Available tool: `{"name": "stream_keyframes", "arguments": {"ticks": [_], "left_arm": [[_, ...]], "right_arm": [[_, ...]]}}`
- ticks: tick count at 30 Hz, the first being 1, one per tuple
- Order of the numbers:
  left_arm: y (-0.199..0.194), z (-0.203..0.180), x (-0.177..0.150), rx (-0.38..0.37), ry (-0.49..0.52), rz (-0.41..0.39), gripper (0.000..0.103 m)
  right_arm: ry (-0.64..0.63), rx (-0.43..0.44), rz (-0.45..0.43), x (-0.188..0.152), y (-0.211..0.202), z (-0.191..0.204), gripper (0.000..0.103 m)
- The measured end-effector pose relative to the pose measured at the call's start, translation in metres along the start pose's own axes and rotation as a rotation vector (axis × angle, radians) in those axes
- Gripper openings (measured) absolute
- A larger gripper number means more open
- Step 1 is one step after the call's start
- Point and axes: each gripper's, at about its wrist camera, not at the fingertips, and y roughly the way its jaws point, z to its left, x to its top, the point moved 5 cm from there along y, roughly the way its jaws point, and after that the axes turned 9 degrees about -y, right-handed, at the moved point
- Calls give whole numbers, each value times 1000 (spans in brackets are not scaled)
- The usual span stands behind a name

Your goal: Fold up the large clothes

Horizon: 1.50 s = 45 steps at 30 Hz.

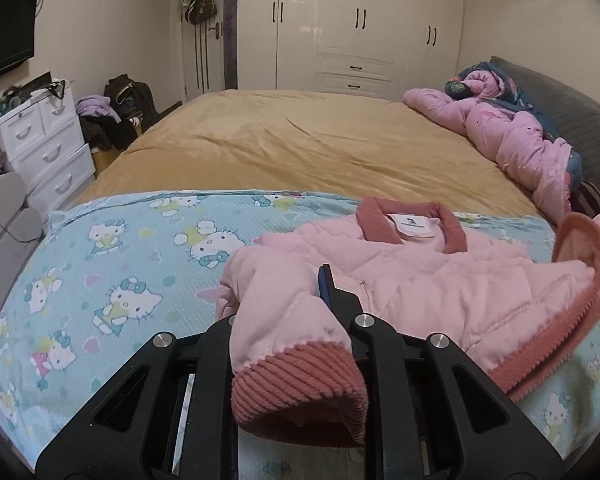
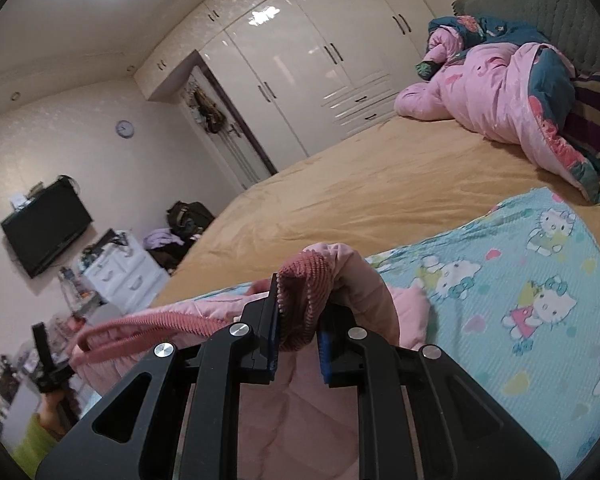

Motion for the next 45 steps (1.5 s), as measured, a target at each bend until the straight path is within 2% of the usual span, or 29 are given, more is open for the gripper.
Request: {"name": "stream_keyframes", "arguments": {"ticks": [16, 21, 27, 28, 30, 31, 32, 36, 40, 43, 45], "left_arm": [[80, -3, 4, 32, -8, 90, 12], [98, -4, -1, 42, -2, 120, 13], [115, -2, -7, 49, -8, 153, 13], [117, -1, -7, 48, -9, 156, 13], [121, 0, -8, 42, -16, 163, 13], [123, -1, -7, 38, -21, 166, 13], [124, -1, -7, 40, -23, 168, 13], [130, -3, -5, 31, -43, 175, 13], [133, -1, -3, 18, -85, 179, 15], [133, 2, 0, -9, -138, 184, 22], [130, 0, 3, -37, -158, 179, 35]], "right_arm": [[80, -104, 152, -19, 92, -47, 14], [115, -122, 185, -29, 110, -58, 15], [157, -91, 171, -26, 109, -57, 21], [159, -74, 153, -25, 105, -54, 27], [164, -27, 108, -22, 95, -46, 59], [167, -26, 71, -20, 86, -41, 94], [164, -39, 45, -19, 81, -36, 99], [22, -2, 57, -23, 80, 6, 99], [-234, 34, 202, -60, 110, 65, 98], [-337, 19, 322, -93, 137, 89, 97], [-375, -26, 389, -111, 156, 92, 97]]}}
